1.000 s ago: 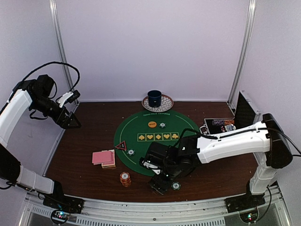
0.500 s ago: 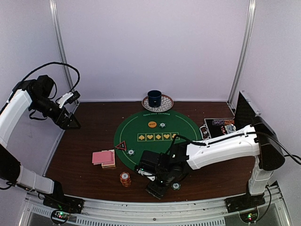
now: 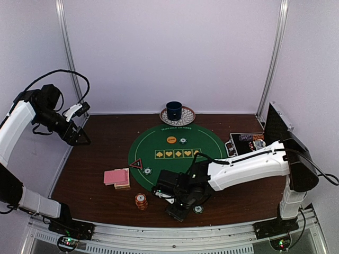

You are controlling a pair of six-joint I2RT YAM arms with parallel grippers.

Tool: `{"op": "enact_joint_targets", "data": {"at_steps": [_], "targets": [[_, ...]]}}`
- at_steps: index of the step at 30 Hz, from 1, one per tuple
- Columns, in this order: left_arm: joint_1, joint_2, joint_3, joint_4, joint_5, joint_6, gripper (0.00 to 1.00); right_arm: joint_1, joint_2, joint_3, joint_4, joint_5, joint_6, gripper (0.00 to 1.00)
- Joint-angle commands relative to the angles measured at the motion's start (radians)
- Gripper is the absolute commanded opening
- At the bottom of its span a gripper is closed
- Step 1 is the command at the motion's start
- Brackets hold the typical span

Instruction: Distribute texas hold em gaming equipment

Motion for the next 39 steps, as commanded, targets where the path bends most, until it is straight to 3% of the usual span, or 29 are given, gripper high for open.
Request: {"op": "enact_joint_targets", "data": {"at_steps": [1,21,31,39], "targets": [[-0.002,-0.01,0.02,-0.001,0.016,0.016,0.98,0.001,0.0,0.011,0.016,0.013,-0.001,0.46],[-0.001,-0.008,0.022,0.0,0.014,0.013,0.98,0.002,0.013,0.01,0.015,0.035,-0.005,0.48],[-0.001,-0.012,0.022,-0.001,0.012,0.013,0.98,0.002,0.021,0.011,0.014,0.034,-0.009,0.55],[-0.001,-0.013,0.02,-0.001,0.013,0.011,0.97,0.002,0.013,0.006,0.017,0.043,-0.005,0.44]]}}
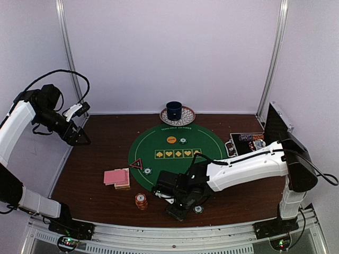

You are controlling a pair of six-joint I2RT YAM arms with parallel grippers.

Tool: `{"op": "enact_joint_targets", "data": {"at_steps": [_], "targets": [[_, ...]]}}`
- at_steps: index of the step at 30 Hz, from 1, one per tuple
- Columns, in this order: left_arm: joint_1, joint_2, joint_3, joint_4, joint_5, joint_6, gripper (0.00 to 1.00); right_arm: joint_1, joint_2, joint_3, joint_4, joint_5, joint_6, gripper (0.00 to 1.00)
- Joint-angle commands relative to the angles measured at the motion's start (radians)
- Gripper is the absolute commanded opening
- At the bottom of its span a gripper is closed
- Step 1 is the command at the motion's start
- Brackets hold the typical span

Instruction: Distribute texas hold em gaming equipment

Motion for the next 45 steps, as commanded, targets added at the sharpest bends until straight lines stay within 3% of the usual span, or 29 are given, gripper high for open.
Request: {"op": "enact_joint_targets", "data": {"at_steps": [1,8,16,23,39,45], "targets": [[0.0,-0.012,0.021,-0.001,0.011,0.01,0.98,0.001,0.001,0.006,0.01,0.027,-0.001,0.43],[-0.002,-0.01,0.02,0.0,0.014,0.008,0.97,0.001,-0.017,0.037,-0.026,0.044,-0.006,0.27],[-0.001,-0.004,0.023,0.0,0.012,0.009,0.97,-0.018,-0.062,0.112,-0.094,0.111,-0.034,0.23],[-0.001,-0.005,0.02,0.0,0.009,0.011,0.98,-0.168,-0.065,0.234,-0.14,0.129,-0.062,0.22],[-0.001,0.0,0.013,0.006,0.027,0.01,0.97,-0.559,0.349,0.73,-0.134,0.246,-0.112,0.19],[0.0,0.002,0.013,0.011,0.037,0.012,0.98,-0.655,0.447,0.817,-0.128,0.229,-0.089,0.19]]}}
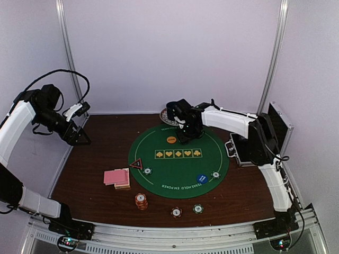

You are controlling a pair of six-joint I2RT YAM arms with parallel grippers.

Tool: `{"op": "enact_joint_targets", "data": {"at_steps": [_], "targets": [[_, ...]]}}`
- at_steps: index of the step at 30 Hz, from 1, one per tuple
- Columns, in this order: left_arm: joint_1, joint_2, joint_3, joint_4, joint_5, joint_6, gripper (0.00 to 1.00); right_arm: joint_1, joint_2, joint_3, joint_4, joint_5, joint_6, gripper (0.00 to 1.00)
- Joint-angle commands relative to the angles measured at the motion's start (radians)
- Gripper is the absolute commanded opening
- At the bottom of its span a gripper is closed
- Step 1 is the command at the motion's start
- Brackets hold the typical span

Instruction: Distribute texas hold em gaming equipment

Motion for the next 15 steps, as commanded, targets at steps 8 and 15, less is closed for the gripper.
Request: {"op": "enact_joint_targets", "data": {"at_steps": [8,15], "targets": [[-0.002,0.009,0.015,0.012,0.034,0.017,0.98,-0.127,0.094,0.072,0.019,-0.005,0.029,0.19],[-0.001,0.009,0.019,0.012,0.037,0.017,0.98,-0.145,0.157,0.115,0.021,-0.035,0.034,0.21]]}}
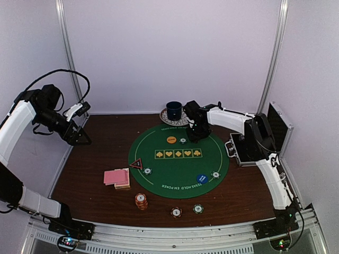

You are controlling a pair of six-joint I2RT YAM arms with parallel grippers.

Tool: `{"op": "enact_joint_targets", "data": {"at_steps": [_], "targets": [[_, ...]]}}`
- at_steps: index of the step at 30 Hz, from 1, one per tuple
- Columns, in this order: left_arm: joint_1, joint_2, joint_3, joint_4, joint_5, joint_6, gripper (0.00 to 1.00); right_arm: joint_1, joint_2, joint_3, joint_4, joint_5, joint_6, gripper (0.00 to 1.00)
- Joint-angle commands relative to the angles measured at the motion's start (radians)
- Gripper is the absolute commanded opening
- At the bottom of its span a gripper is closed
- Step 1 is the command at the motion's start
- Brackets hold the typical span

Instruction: Distribute texas hold em gaming equipment

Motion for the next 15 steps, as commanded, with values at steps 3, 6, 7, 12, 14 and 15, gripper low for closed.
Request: {"op": "enact_joint_targets", "data": {"at_steps": [3,6,7,12,14,15], "targets": [[-0.001,0.0,0.019,0.011,0.02,0.013,0.98,-0.009,0.063,0.079,0.006,-0.032,0.018,0.21],[-0.001,-0.004,0.019,0.011,0.017,0.011,0.98,-0.015,0.088,0.104,0.001,-0.047,0.029,0.22],[-0.001,-0.006,0.02,0.011,0.014,0.012,0.98,-0.016,0.095,0.109,-0.001,-0.052,0.03,0.23],[-0.001,-0.007,0.017,0.011,0.01,0.013,0.98,-0.019,0.106,0.115,-0.008,-0.062,0.037,0.44],[0.0,-0.006,0.017,0.01,0.011,0.011,0.98,-0.019,0.102,0.115,-0.014,-0.056,0.039,0.56],[-0.001,-0.006,0.017,0.011,0.012,0.011,0.98,-0.019,0.099,0.115,-0.015,-0.054,0.04,0.59]]}}
